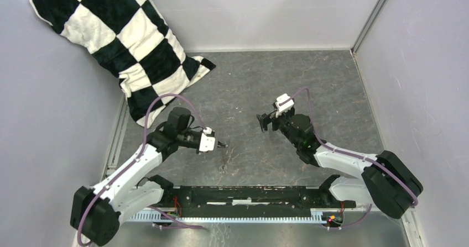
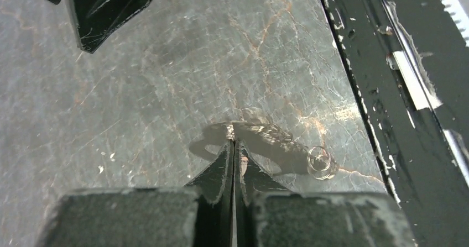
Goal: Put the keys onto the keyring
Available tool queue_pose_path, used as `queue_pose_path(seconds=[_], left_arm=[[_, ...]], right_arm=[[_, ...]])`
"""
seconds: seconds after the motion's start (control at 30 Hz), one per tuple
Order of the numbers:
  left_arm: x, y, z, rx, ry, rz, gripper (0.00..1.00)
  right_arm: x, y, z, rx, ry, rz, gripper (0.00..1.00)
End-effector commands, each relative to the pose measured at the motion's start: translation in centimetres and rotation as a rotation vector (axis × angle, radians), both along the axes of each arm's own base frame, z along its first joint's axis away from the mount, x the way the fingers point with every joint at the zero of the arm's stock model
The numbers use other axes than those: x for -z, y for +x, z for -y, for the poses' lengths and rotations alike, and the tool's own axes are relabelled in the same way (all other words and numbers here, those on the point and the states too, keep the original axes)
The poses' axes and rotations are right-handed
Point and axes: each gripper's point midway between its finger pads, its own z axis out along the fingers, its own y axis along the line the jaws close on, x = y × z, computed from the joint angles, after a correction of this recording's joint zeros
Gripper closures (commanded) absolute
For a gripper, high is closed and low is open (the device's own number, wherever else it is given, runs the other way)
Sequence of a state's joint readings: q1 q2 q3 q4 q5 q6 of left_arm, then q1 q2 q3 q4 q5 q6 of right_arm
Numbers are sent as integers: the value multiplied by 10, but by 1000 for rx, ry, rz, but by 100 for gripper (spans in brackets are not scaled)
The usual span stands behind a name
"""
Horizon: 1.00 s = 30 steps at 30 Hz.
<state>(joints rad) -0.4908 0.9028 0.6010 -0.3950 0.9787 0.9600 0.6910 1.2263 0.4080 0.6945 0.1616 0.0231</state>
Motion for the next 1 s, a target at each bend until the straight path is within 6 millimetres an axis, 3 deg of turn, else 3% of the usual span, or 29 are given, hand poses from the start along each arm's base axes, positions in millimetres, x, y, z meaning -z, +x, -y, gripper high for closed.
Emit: queue_pose_path(seconds=[0.0, 0.1, 0.2, 0.53, 0.63, 0.7, 0.73, 0.77, 0.8, 0.9, 0.97], left_arm=[[32, 5, 3, 120, 62, 119, 98], [64, 12, -4, 134, 154, 157, 98], [79, 18, -11, 101, 211, 161, 98], [89, 76, 2, -185, 210, 24, 98], [96, 93, -1, -256, 282, -48, 81], [87, 102, -5, -291, 317, -65, 75], [79, 106, -8, -305, 326, -65, 66], [68, 112, -12, -327, 336, -68, 41], [59, 114, -18, -348, 353, -81, 27], [35, 116, -60, -365, 447, -131, 23], [28, 116, -110, -427, 549, -200, 26]], right_arm=[[-6, -12, -4, -51, 53, 11, 2], [-6, -16, -8, -80, 69, 7, 2], [-7, -20, -22, -153, 76, -3, 2], [0, -37, -33, -222, 133, -49, 2], [3, -39, -34, -229, 123, -57, 2], [4, -40, -35, -233, 117, -59, 2], [3, -40, -36, -239, 112, -57, 2], [2, -40, -37, -247, 107, -55, 2], [1, -40, -38, -253, 105, -52, 2], [-2, -42, -43, -275, 101, -53, 2], [-2, -44, -45, -287, 98, -58, 2]])
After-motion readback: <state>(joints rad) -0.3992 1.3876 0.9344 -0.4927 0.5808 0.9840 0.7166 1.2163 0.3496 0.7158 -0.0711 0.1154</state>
